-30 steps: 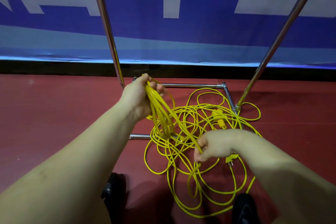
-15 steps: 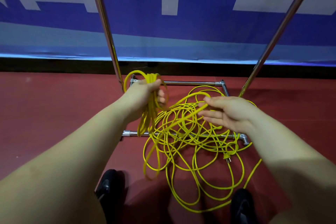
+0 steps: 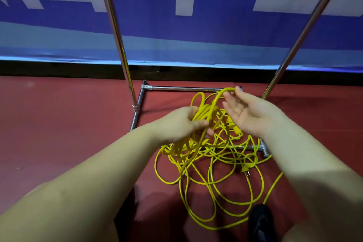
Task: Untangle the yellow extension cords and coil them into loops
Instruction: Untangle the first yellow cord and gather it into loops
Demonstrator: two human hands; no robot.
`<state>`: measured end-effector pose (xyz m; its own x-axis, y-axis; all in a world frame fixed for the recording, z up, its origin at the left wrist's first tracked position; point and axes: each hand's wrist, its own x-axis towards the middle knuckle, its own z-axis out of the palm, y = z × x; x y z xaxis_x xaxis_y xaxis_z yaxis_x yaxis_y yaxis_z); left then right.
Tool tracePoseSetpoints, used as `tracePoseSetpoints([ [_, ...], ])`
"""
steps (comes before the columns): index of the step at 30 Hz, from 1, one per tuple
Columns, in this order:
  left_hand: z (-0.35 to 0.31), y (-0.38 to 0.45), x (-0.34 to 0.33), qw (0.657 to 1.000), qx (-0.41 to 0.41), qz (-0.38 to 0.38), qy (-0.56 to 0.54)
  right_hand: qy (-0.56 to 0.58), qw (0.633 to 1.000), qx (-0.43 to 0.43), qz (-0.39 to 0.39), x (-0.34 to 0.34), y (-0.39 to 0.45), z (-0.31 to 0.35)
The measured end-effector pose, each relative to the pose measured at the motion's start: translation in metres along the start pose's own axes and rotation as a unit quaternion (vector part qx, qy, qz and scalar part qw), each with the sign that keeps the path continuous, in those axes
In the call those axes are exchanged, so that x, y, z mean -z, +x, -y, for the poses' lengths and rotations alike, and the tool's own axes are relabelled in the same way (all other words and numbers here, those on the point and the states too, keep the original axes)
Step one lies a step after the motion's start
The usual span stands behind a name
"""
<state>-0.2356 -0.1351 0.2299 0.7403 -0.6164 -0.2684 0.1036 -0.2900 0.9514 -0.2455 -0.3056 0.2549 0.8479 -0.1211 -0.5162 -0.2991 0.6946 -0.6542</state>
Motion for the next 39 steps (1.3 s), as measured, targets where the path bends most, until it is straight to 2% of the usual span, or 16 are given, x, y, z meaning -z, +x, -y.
tracePoseSetpoints([
  [2, 0.002, 0.003, 0.000, 0.998, -0.001, -0.038, -0.044, -0.122, 0.992, 0.029, 0.014, -0.001, 0.000, -0.003],
  [3, 0.002, 0.005, 0.002, 0.994, 0.003, -0.064, -0.086, -0.229, 0.972, 0.048, 0.017, 0.000, -0.001, -0.006],
  [4, 0.001, 0.006, 0.004, 0.986, 0.010, -0.091, -0.136, -0.351, 0.934, 0.066, 0.023, 0.001, -0.003, -0.009],
  [6, -0.001, 0.007, 0.008, 0.963, 0.020, -0.134, -0.233, -0.557, 0.825, 0.088, 0.045, 0.002, -0.006, -0.018],
  [8, -0.004, 0.008, 0.011, 0.940, 0.021, -0.162, -0.299, -0.673, 0.727, 0.100, 0.088, 0.004, -0.007, -0.032],
  [9, -0.007, 0.007, 0.012, 0.931, 0.022, -0.170, -0.323, -0.691, 0.705, 0.107, 0.114, 0.005, -0.006, -0.040],
  [11, -0.009, 0.007, 0.013, 0.917, 0.023, -0.185, -0.354, -0.676, 0.709, 0.128, 0.157, 0.005, -0.003, -0.051],
  [14, -0.011, 0.005, 0.021, 0.895, 0.037, -0.216, -0.389, -0.594, 0.779, 0.113, 0.166, 0.000, -0.001, -0.050],
  [15, -0.012, 0.005, 0.024, 0.888, 0.038, -0.224, -0.399, -0.599, 0.777, 0.087, 0.174, 0.002, -0.001, -0.048],
  [19, -0.013, 0.003, 0.041, 0.849, 0.013, -0.265, -0.458, -0.732, 0.646, -0.002, 0.216, 0.015, -0.002, -0.045],
  [20, -0.012, 0.002, 0.046, 0.843, 0.004, -0.274, -0.464, -0.734, 0.645, 0.002, 0.214, 0.016, -0.002, -0.043],
  [21, -0.011, 0.002, 0.049, 0.840, 0.000, -0.278, -0.466, -0.719, 0.664, 0.019, 0.204, 0.015, -0.002, -0.039],
  [25, -0.005, 0.001, 0.055, 0.867, 0.031, -0.275, -0.415, -0.559, 0.817, 0.118, 0.077, 0.012, 0.004, -0.023],
  [28, -0.004, 0.000, 0.052, 0.892, 0.062, -0.255, -0.369, -0.463, 0.879, 0.112, 0.003, 0.013, 0.006, -0.015],
  [34, -0.008, -0.004, 0.046, 0.933, 0.090, -0.175, -0.300, -0.442, 0.893, 0.078, -0.019, 0.012, 0.006, -0.016],
  [39, -0.010, -0.006, 0.029, 0.972, 0.078, -0.099, -0.200, -0.312, 0.950, 0.018, 0.004, 0.003, 0.004, -0.015],
])
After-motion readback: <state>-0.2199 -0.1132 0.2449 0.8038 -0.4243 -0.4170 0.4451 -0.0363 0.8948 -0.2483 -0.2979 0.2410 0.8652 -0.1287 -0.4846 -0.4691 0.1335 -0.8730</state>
